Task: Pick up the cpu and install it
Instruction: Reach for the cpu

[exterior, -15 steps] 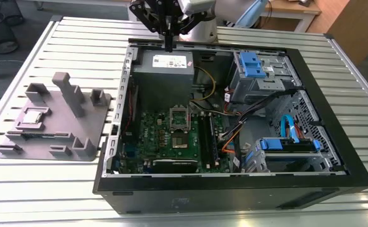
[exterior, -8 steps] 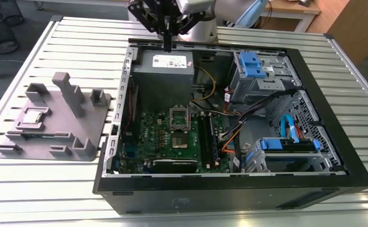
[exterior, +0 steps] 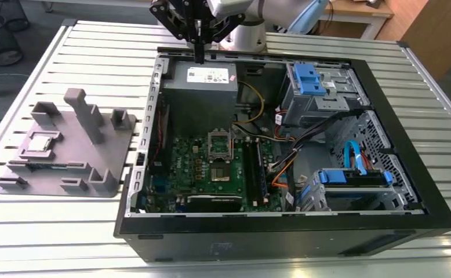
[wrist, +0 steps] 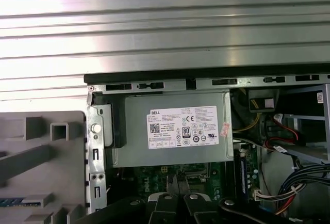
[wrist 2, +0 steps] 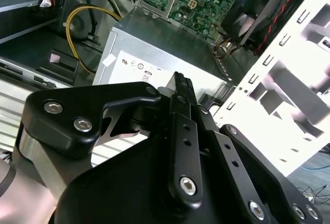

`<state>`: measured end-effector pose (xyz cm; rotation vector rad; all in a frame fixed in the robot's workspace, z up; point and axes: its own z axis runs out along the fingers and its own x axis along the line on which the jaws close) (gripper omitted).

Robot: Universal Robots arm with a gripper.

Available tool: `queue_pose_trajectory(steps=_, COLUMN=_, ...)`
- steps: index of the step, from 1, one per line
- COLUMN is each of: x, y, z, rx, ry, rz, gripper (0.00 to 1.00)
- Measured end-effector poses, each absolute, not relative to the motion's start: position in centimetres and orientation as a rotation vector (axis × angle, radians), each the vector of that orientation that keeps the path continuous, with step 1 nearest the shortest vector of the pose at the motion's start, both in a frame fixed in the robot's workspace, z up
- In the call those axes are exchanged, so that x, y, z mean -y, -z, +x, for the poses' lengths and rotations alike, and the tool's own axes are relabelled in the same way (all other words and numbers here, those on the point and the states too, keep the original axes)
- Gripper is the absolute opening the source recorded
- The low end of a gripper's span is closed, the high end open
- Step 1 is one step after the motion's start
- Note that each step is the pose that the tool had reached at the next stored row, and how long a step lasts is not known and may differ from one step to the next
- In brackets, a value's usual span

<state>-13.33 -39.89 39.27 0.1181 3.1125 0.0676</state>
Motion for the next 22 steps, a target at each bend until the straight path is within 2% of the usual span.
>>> queue_pose_trajectory(steps=22, x=39.9, y=-39.1, z=-15.3, rx=-3.113, ry=-0.068, rz=0.118, gripper=0.11)
